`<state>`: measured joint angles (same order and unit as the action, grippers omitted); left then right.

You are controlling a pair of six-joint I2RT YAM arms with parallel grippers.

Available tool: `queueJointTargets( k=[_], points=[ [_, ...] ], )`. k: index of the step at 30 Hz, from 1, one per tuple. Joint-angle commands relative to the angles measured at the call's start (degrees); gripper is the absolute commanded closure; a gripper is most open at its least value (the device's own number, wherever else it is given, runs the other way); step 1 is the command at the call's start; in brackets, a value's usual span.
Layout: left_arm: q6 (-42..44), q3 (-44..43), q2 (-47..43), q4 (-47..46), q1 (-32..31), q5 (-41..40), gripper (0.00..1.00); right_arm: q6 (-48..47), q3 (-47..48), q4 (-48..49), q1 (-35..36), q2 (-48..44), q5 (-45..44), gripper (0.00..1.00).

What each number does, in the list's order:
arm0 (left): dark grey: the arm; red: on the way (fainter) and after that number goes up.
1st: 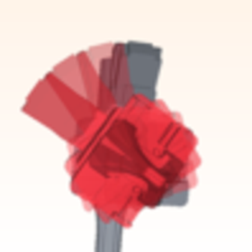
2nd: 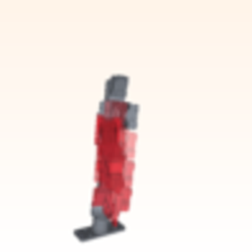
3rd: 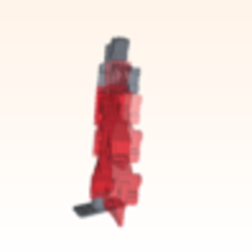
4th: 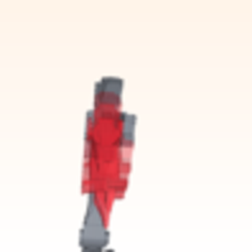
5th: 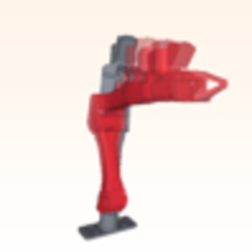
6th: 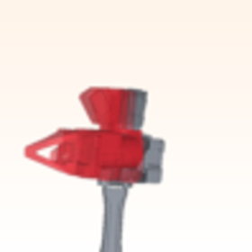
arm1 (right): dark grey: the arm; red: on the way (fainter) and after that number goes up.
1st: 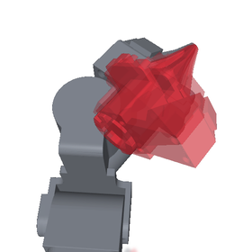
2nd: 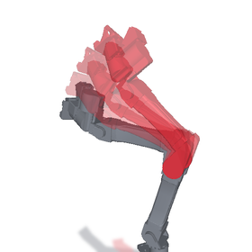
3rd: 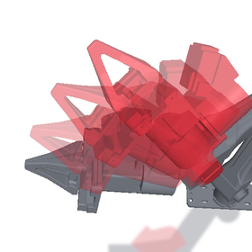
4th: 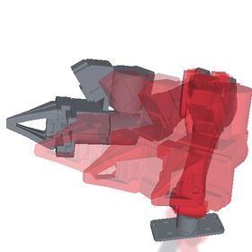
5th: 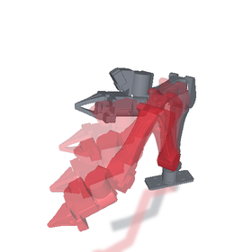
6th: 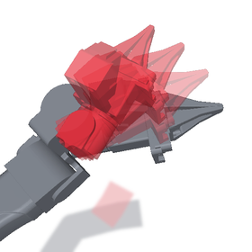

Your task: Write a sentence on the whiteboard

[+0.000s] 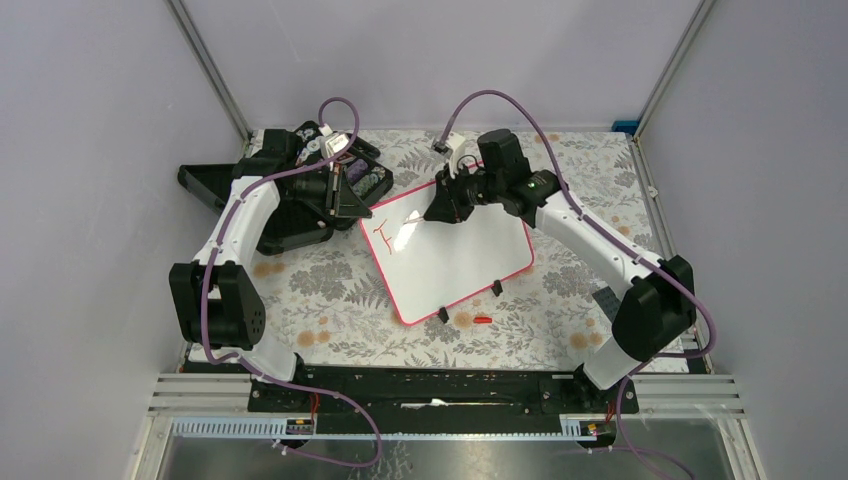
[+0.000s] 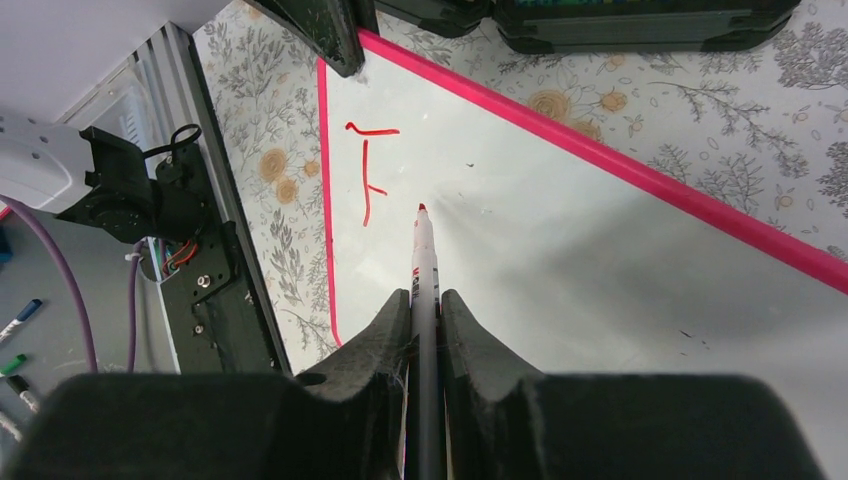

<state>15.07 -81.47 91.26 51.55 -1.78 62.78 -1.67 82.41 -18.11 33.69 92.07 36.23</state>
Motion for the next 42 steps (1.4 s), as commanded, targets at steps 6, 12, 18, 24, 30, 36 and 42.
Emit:
queueJointTargets(
  k=[6, 12, 18, 24, 30, 36, 42],
  points=[
    [0.9, 0.1, -0.2, -0.4, 0.0, 0.7, 1.00, 0.3, -1.0, 1.6, 2.0, -1.5, 0.4, 1.00],
    [0.9, 0.2, -0.4, -0.4, 0.0, 0.5, 1.00, 0.1, -0.8, 1.7, 3.2, -0.9, -0.4, 1.00],
    [1.0, 0.3, -0.4, -0.4, 0.0, 0.5, 1.00, -0.3, -0.7, 1.7, 3.8, 0.0, -2.5, 1.00],
    [1.1, 0.5, -0.6, -0.4, 0.0, 0.5, 1.00, -0.7, -0.8, 1.8, 4.1, 0.8, -4.3, 1.00],
    [1.0, 0.5, -0.5, -0.4, 0.0, 0.5, 1.00, -1.1, -0.2, 1.8, 4.0, 1.6, -5.7, 1.00],
    [1.1, 0.4, -0.3, -0.4, 0.0, 0.6, 1.00, -1.1, 0.8, 1.9, 4.3, 2.6, -5.9, 1.00],
    [1.1, 0.3, -0.1, -0.4, 0.0, 0.6, 1.00, -1.1, 2.0, 1.8, 5.1, 3.5, -5.9, 1.00]
  ],
)
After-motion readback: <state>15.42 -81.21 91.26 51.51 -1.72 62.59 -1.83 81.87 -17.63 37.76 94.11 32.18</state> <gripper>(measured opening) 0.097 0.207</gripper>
